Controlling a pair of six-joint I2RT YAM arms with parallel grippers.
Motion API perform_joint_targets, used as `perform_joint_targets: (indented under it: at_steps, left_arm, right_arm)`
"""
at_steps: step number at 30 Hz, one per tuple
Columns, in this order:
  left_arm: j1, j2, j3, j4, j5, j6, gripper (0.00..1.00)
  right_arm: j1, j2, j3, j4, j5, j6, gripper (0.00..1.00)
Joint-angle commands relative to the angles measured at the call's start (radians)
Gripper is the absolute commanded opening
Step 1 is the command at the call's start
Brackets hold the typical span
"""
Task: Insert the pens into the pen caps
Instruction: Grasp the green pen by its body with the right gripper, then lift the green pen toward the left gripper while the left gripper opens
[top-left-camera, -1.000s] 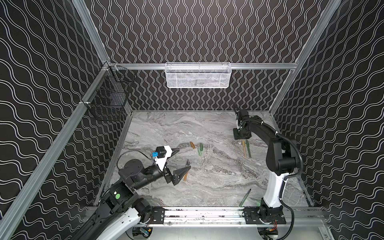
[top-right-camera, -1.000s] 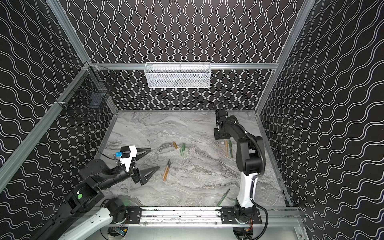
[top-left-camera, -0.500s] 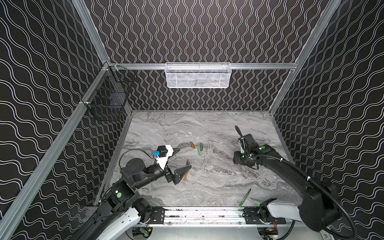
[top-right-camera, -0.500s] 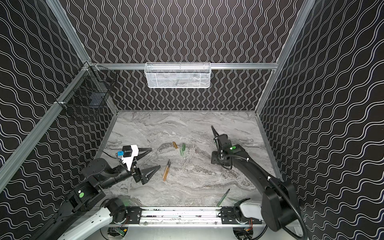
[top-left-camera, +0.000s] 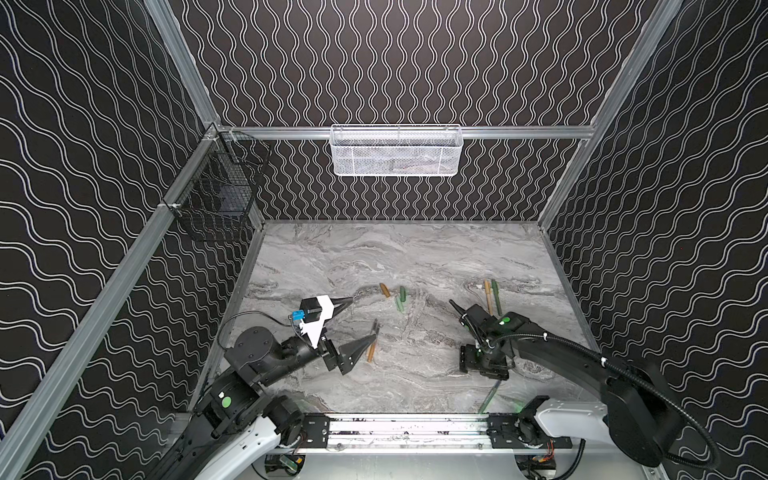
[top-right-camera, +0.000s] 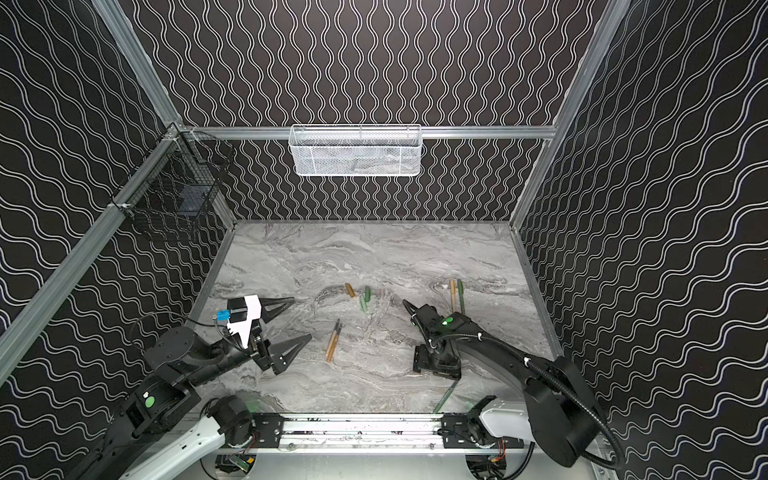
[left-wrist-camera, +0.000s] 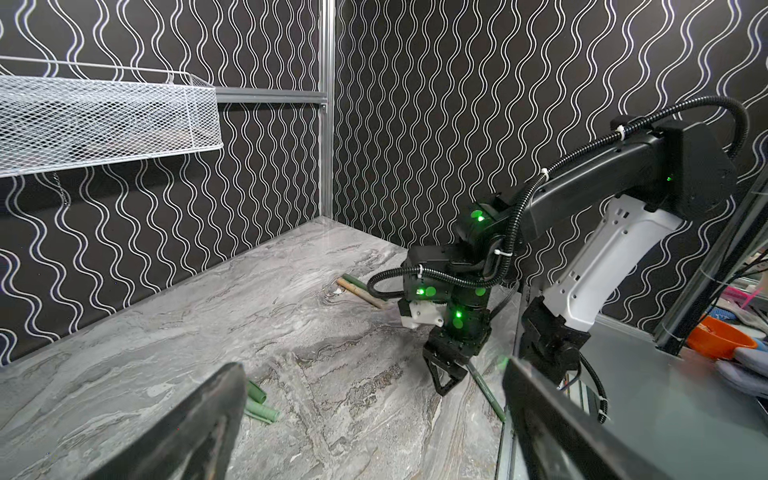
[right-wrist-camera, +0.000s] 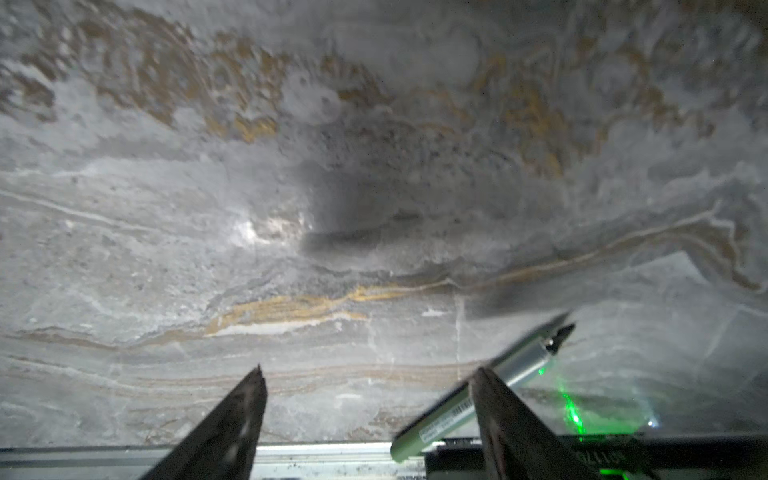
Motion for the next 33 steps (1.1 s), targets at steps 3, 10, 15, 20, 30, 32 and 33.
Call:
perform_joint_targets:
  at_steps: [3, 10, 15, 20, 30, 32, 33]
  left_arm:
    - [0.002, -0.008, 0.001, 0.013, -0.01, -0.005, 0.99]
    - [0.001, -0.031, -0.004, 0.025, -0.012, -0.016, 0.99]
    - [0.001, -0.063, -0.003, 0.009, -0.034, -0.007, 0.99]
    - [0.002, -0.059, 0.005, 0.0, -0.035, 0.004, 0.99]
    - [0.002, -0.05, 0.004, 0.012, -0.03, 0.002, 0.99]
    - [0.002, -0.049, 0.005, 0.013, -0.03, 0.003, 0.99]
    - [0.002, -0.049, 0.005, 0.014, -0.028, 0.003, 0.99]
  right_arm:
    - [-0.014, 0.003, -0.024, -0.059, -0.053, 0.091, 0.87]
    - [-0.112, -0.01, -0.046, -0.084, -0.09, 0.14, 0.88]
    - [-0.175, 0.045, -0.11, -0.024, -0.167, 0.115, 0.86]
    - [-0.176, 0.025, -0.055, 0.0, -0.101, 0.068, 0.74]
    - [-0.175, 0.031, -0.121, 0.109, -0.147, 0.057, 0.48]
    - [-0.17, 0.048, -0.121, 0.118, -0.149, 0.04, 0.48]
    - [-0.169, 0.059, -0.117, 0.121, -0.147, 0.032, 0.48]
